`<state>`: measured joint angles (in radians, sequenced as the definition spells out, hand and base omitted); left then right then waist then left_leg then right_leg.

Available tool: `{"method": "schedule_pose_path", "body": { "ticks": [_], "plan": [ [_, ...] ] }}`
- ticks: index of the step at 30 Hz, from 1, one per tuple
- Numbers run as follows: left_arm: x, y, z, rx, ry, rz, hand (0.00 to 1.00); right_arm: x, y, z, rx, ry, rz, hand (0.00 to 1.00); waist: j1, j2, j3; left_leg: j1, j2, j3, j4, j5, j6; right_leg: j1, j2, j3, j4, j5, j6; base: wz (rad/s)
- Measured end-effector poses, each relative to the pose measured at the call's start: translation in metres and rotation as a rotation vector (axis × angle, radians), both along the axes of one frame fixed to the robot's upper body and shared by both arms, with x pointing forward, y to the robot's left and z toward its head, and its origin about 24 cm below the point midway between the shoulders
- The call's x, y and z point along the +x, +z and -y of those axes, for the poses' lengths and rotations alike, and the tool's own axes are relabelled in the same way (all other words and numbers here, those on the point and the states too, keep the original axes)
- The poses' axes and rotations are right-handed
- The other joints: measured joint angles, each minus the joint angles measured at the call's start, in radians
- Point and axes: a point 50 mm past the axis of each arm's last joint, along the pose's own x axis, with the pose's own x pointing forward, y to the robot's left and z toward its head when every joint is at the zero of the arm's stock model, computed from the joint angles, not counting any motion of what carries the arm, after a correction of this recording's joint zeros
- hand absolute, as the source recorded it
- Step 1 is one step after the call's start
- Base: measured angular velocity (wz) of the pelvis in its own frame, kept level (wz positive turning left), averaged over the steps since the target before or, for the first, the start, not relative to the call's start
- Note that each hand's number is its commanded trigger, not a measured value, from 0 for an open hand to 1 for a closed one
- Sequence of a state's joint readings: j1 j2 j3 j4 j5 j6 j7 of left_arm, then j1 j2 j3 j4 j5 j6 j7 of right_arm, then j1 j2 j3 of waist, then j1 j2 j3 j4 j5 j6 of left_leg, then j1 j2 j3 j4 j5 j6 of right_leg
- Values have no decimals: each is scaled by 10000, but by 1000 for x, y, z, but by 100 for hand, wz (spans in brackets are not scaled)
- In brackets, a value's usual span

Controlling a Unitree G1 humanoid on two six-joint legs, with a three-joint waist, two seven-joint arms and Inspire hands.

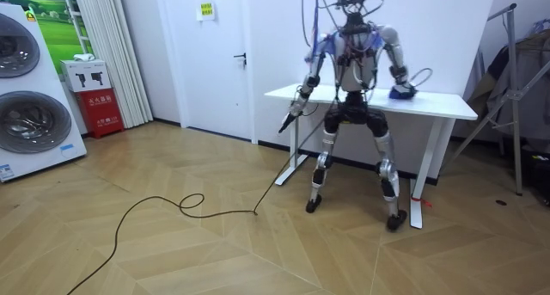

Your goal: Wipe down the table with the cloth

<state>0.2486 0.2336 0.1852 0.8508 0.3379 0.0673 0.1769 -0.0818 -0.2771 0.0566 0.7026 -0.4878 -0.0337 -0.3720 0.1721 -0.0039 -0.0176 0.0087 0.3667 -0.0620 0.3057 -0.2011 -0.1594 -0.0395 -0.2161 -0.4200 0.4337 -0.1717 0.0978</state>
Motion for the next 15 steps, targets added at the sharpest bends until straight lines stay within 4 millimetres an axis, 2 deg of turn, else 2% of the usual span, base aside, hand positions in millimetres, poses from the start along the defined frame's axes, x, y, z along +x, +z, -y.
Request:
{"method": "schedule_pose_path", "body": {
  "ticks": [1, 2, 3, 4, 5, 6, 7, 9, 10, 12, 13, 15],
  "plan": [
    [2, -3, 7, -193, -38, 49, 0, 5, 3, -4, -10, 201, -5, 100, 12, -2, 4, 20, 109, 309, -28, 257, 119, -193, 76, 67, 223, -233, -91, -12],
    [-4, -9, 23, -664, 18, -98, 0, 19, 10, -15, -112, 674, 8, 100, 118, 14, 27, -74, 95, 960, 33, 618, 13, -491, 152, 134, 513, -550, -288, -20],
    [-9, -13, 30, -913, -119, -322, 0, 31, 15, -25, -153, 1013, -91, 100, 210, -67, 22, -324, -70, 1174, 316, 672, 22, -577, 329, 202, 510, -630, -504, -19],
    [-7, -13, 30, -921, -152, -328, 0, 36, 18, -29, -180, 1214, -123, 100, 216, -130, 62, -525, -202, 1199, 528, 661, 39, -635, 434, 221, 498, -668, -610, 0],
    [-10, -13, 28, -869, -36, -495, 0, 43, 22, -34, -175, 1479, -164, 100, 226, -154, 163, -867, -485, 1298, 1038, 557, 181, -671, 540, 273, 462, -727, -830, 20],
    [-16, -13, 26, -833, 115, -721, 0, 48, 26, -35, -138, 1567, -208, 100, 288, -267, 292, -1093, -841, 1433, 1423, 375, 310, -678, 678, 331, 369, -762, -983, 18],
    [-20, -14, 25, -849, 226, -892, 0, 50, 27, -36, -87, 1607, -222, 100, 335, -284, 303, -1216, -1095, 1431, 1533, 259, 388, -677, 740, 366, 275, -741, -1049, 8],
    [-31, -16, 26, -1063, 459, -1367, 0, 55, 33, -33, 59, 1573, -122, 100, 516, -205, 332, -1399, -2125, 1457, 1320, -71, 761, -639, 1043, 632, -113, -573, -1241, -2],
    [-33, -16, 26, -1077, 496, -1420, 0, 55, 33, -32, 93, 1528, -111, 100, 593, -134, 344, -1363, -2271, 1412, 1181, -62, 807, -657, 1115, 711, -256, -492, -1238, -19],
    [-39, -16, 26, -1126, 645, -1526, 0, 55, 33, -33, 160, 1688, -5, 100, 603, 43, 223, -1111, -2429, 1404, 553, 55, 865, -622, 1335, 947, -853, -141, -1200, -32],
    [-37, -16, 26, -1112, 660, -1476, 0, 53, 32, -32, 138, 1728, 101, 100, 548, 76, 233, -1032, -2460, 1451, 357, 120, 841, -588, 1401, 955, -984, -66, -1183, -17],
    [-32, -14, 22, -876, 903, -1133, 0, 42, 25, -30, 35, 1685, 503, 100, 149, 88, 241, -676, -2648, 1483, -604, 617, 896, -326, 1373, 898, -1561, 270, -1138, 8]
  ]
}}
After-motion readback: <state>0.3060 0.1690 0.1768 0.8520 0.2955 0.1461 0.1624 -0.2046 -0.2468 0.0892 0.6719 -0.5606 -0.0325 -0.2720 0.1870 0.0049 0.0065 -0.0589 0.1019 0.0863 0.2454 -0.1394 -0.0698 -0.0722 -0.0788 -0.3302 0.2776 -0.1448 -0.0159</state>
